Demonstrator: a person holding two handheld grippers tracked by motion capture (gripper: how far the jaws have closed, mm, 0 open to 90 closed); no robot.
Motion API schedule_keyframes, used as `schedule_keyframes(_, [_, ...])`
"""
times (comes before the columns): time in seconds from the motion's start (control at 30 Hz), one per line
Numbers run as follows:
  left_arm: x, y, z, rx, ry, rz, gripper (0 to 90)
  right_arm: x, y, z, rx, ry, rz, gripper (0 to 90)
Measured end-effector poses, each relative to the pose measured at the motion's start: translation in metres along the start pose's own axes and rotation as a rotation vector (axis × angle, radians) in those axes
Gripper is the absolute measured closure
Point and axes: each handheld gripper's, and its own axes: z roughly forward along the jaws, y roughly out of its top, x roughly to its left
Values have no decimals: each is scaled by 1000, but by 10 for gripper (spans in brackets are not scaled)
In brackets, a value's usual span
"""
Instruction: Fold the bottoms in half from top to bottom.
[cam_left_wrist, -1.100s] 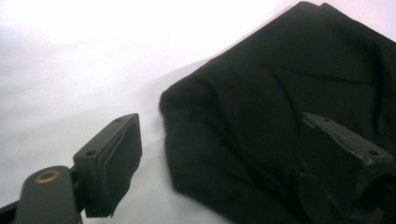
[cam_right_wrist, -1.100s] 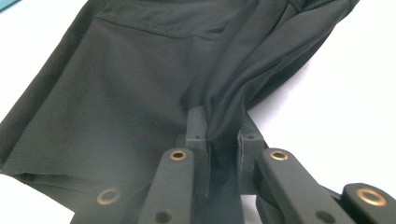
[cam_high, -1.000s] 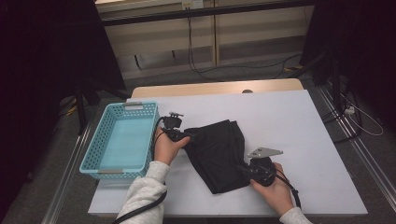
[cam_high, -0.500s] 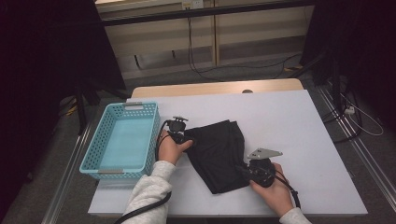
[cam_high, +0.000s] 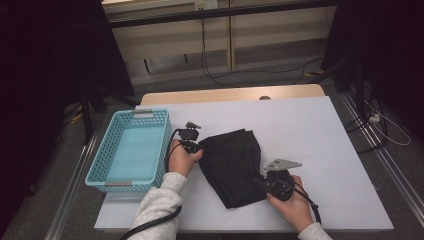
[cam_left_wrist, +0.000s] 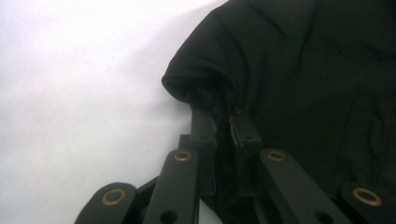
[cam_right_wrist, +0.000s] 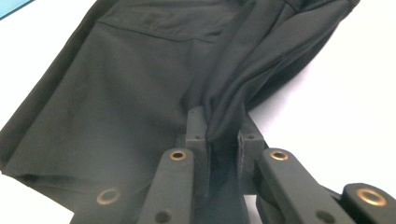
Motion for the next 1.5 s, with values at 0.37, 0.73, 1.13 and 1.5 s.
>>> schedule_keyframes(0.37, [-16, 36, -26, 161, 46, 57, 833, 3, 5, -6, -31, -5, -7, 814])
schedule_keyframes(0.73, [-13, 49, -41, 244, 83, 62, 833, 9, 10, -12, -73, 2, -15, 815])
schedule_keyframes(1.13, [-18, 65, -68, 314, 119, 100, 833, 25, 15, -9, -105, -4, -61, 816])
schedule_keyframes(1.5, [-16, 77, -91, 312, 140, 102, 833, 38, 26, -12, -155, 1, -70, 816])
